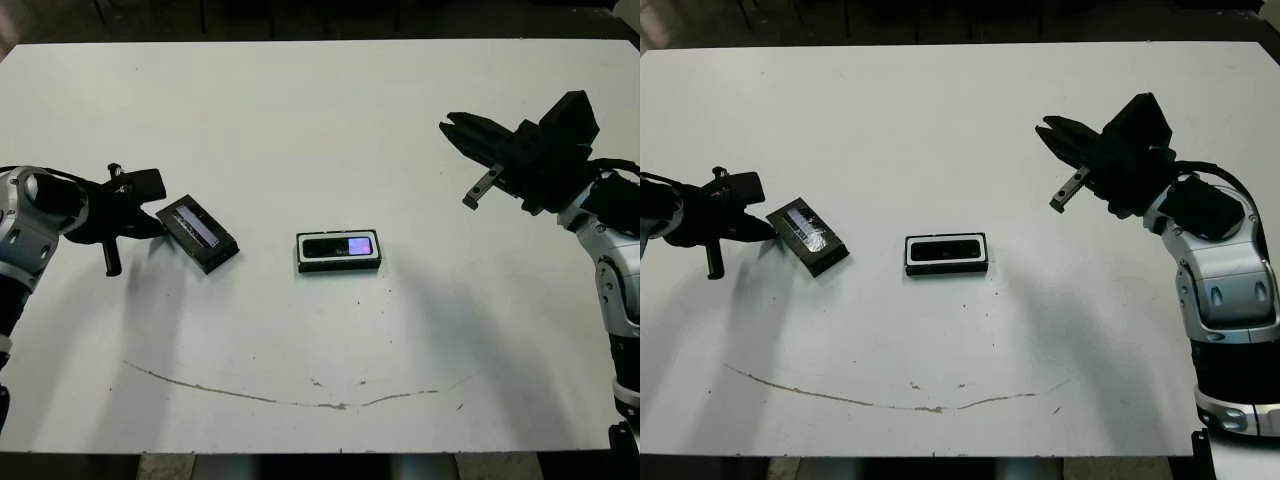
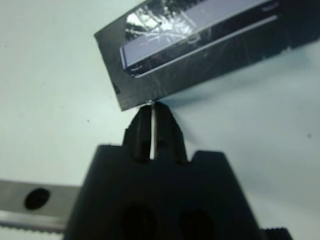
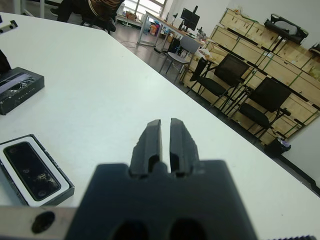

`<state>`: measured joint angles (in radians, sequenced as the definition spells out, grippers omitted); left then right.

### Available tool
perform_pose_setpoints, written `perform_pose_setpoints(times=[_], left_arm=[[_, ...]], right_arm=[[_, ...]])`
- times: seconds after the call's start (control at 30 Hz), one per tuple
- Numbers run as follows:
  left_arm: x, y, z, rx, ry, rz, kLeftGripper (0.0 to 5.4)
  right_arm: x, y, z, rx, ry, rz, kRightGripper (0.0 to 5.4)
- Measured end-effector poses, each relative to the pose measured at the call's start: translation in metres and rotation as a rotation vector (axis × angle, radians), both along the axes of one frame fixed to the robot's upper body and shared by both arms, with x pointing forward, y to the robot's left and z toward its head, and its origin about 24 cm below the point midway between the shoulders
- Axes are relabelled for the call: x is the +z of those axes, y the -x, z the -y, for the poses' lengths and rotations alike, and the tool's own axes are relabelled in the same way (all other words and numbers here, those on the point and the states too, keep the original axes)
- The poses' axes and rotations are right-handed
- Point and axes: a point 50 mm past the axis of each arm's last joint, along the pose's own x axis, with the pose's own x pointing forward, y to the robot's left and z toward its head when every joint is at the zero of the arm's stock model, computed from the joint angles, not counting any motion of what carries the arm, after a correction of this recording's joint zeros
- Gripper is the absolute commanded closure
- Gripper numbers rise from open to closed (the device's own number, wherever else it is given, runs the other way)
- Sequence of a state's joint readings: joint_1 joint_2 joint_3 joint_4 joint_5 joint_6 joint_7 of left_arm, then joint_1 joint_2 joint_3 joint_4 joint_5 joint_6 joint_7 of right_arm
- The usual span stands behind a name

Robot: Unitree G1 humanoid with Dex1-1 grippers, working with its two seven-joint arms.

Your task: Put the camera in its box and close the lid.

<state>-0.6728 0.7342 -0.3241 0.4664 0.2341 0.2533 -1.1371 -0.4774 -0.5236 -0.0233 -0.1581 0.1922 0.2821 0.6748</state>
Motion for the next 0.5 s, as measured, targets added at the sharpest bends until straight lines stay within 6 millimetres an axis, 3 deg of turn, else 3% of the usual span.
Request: perform_pose_setpoints(times=[0.5], left_arm=[[-0.005, -0.025, 0.042, -0.064, 0.043, 0.073, 5.40]], right_arm=[[0.002, 0.001, 0.001, -0.009, 0.020, 0.002, 5.39]])
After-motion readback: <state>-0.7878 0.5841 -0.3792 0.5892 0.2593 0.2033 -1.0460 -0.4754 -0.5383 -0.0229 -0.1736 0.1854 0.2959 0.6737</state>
